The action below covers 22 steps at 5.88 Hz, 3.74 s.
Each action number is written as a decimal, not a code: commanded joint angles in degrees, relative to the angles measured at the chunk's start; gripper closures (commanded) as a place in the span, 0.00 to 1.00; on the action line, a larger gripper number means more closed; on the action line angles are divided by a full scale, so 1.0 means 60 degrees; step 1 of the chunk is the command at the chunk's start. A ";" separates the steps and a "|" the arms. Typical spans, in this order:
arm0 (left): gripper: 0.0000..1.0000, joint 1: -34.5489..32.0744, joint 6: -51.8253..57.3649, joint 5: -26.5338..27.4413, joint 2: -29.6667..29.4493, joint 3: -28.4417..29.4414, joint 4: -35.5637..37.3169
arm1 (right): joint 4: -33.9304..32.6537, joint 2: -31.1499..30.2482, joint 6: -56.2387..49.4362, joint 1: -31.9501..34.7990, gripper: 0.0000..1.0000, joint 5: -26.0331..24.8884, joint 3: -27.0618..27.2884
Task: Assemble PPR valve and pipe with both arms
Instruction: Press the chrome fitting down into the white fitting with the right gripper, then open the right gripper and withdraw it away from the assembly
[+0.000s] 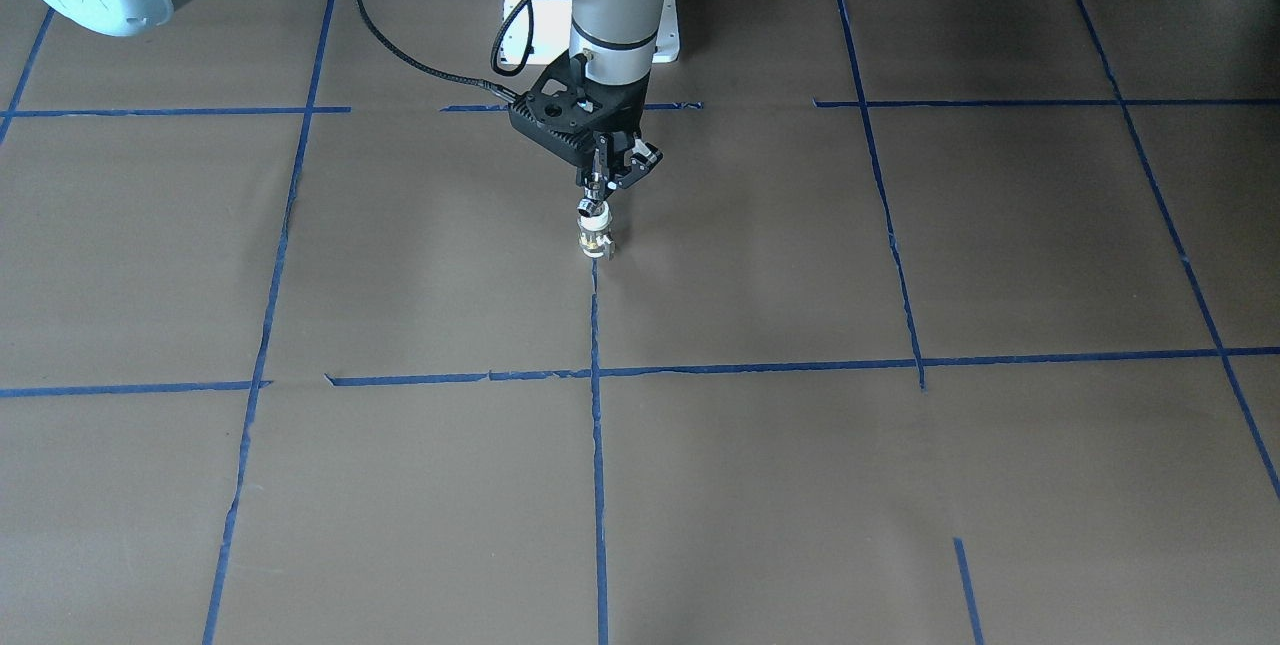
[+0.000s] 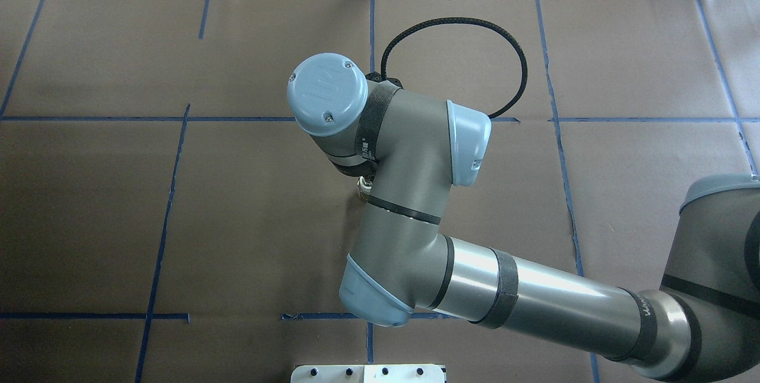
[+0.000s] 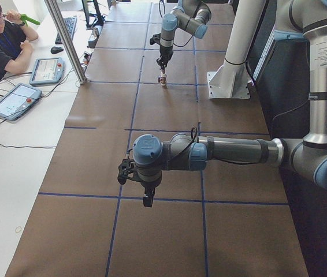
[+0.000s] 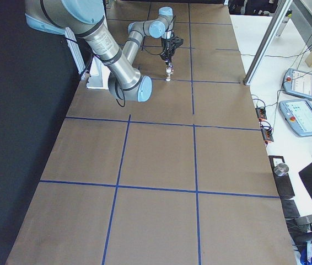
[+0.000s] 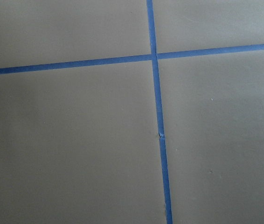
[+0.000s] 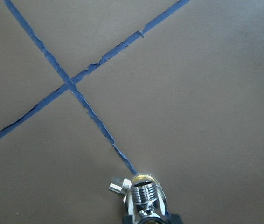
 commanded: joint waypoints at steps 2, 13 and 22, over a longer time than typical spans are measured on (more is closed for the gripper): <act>0.00 0.0000 -0.0007 0.0000 -0.0005 -0.0004 0.0000 | 0.0015 -0.0029 -0.0049 -0.0016 1.00 -0.0095 -0.0056; 0.00 0.0000 -0.0007 0.0000 -0.0005 0.0025 0.0000 | 0.0059 -0.0176 -0.0269 -0.0177 0.00 -0.0095 -0.0071; 0.00 0.0014 0.0081 0.0015 0.0185 0.0567 0.0029 | 0.0059 -0.2966 -1.0666 0.4867 0.00 0.3635 0.0046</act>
